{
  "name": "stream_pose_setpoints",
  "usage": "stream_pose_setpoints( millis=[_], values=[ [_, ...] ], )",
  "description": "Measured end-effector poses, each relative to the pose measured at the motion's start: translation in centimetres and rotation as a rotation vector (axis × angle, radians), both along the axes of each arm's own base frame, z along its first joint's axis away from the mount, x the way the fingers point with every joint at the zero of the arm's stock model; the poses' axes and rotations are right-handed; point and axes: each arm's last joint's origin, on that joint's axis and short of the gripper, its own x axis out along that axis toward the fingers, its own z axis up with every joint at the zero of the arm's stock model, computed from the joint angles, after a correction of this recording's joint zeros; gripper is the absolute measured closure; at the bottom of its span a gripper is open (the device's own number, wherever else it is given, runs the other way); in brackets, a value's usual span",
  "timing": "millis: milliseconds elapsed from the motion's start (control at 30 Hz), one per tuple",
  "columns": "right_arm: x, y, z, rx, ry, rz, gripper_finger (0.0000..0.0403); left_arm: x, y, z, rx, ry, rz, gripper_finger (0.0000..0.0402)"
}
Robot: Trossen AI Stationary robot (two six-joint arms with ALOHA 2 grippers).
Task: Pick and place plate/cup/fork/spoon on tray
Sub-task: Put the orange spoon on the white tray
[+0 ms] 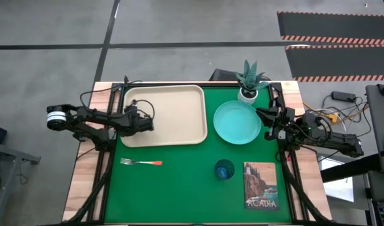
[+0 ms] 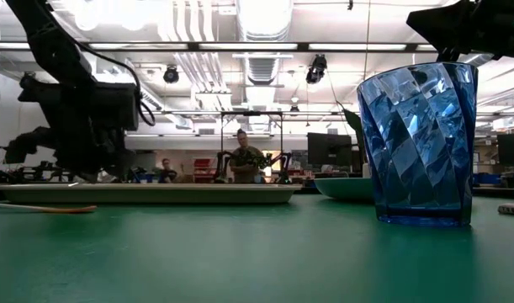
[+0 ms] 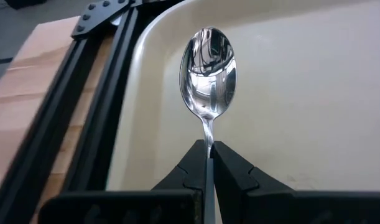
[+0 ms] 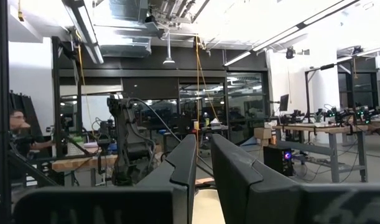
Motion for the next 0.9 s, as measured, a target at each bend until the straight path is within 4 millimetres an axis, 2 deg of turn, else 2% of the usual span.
stream_pose_setpoints(
  millis=[367, 733, 900],
  values=[
    [0.0, 0.0, 0.0, 0.0, -0.001, 0.0, 0.036, 0.0, 0.0, -0.2, 0.023, -0.027, 0.002, 0.0402],
    [0.0, 0.0, 0.0, 0.0, -0.001, 0.0, 0.036, -0.9, -0.2, -1.5, 0.035, -0.057, 0.004, 0.0401],
    [0.0, 0.0, 0.0, 0.0, -0.001, 0.0, 0.036, -0.9, -0.2, -1.5, 0.034, -0.056, 0.004, 0.0387]
  ],
)
